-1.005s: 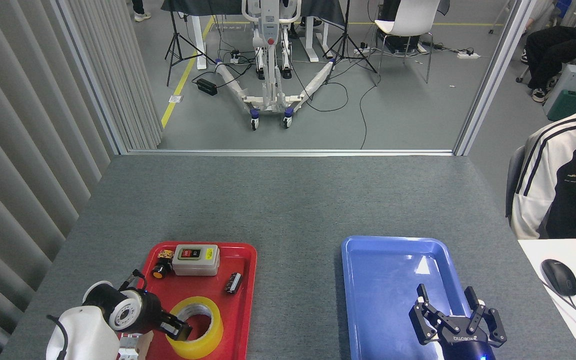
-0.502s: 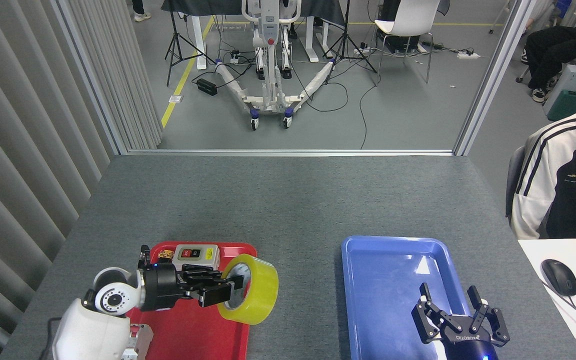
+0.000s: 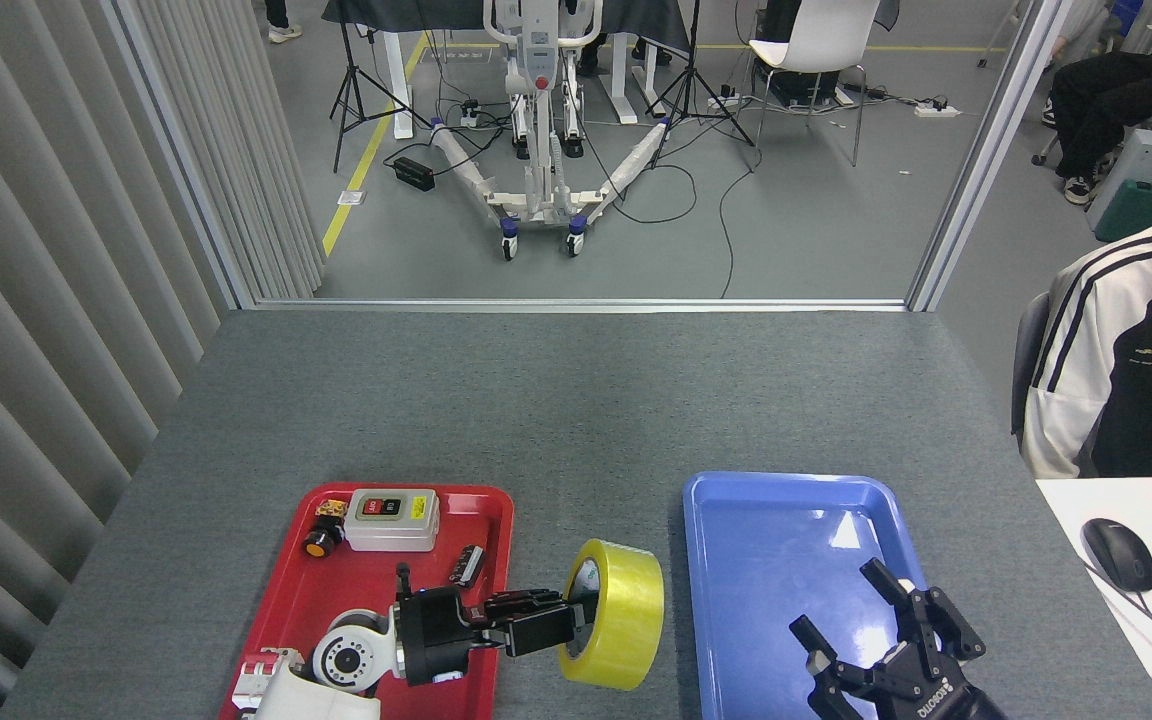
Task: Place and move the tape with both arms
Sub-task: 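Carry the tape toward the blue tray and reach the right gripper to it, then grasp the tape with the right gripper and release the left gripper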
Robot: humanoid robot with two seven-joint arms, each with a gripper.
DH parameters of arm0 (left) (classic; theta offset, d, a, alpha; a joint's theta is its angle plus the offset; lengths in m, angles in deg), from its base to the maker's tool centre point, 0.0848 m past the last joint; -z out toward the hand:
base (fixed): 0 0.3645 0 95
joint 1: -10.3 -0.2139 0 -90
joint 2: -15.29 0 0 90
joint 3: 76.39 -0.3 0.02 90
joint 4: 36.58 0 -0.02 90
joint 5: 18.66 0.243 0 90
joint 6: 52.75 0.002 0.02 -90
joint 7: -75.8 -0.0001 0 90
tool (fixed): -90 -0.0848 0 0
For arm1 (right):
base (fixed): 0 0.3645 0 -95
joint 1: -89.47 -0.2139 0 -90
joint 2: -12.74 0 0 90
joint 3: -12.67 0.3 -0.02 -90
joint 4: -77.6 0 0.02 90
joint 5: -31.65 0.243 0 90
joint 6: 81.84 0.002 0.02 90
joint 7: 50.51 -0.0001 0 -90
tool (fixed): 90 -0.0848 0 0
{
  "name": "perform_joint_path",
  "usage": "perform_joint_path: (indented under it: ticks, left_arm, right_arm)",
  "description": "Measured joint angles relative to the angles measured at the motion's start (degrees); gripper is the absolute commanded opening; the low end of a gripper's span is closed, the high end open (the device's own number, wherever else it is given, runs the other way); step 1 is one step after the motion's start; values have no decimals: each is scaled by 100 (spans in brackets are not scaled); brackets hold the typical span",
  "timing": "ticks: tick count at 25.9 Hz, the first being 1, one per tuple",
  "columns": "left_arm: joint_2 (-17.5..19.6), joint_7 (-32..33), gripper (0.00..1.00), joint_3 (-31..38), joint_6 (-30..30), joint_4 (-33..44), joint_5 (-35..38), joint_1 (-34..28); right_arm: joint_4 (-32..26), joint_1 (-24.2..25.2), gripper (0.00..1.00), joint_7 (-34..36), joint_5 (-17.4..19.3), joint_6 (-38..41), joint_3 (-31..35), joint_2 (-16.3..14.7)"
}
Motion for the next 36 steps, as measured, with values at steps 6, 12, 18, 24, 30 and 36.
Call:
perform_joint_path:
  ticks: [6, 12, 18, 24, 30, 36]
  left_arm:
    - [-42, -3, 0, -36, 0, -90, 3, -18]
    - [-68, -3, 0, -41, -1, -57, -5, -19]
    - [-114, -3, 0, -98, -1, -46, 5, -33]
    - [-230, -3, 0, -174, -3, -45, 28, -124]
    - [-232, 3, 2, -212, -2, -45, 31, -140]
    - [-232, 32, 61, -170, -4, -75, -16, -142]
  right_arm:
    - [-2, -21, 100, 62, 56, 414, -419, -17]
    - [-3, -10, 100, -52, -162, 455, -994, 167]
    - [-15, -31, 98, -78, -410, 457, -1385, 316]
    - [-13, -61, 51, -82, -463, 457, -1551, 433]
    - [-27, -16, 13, -89, -496, 472, -1644, 478]
    - [-54, -10, 1, -105, -483, 479, -1638, 434]
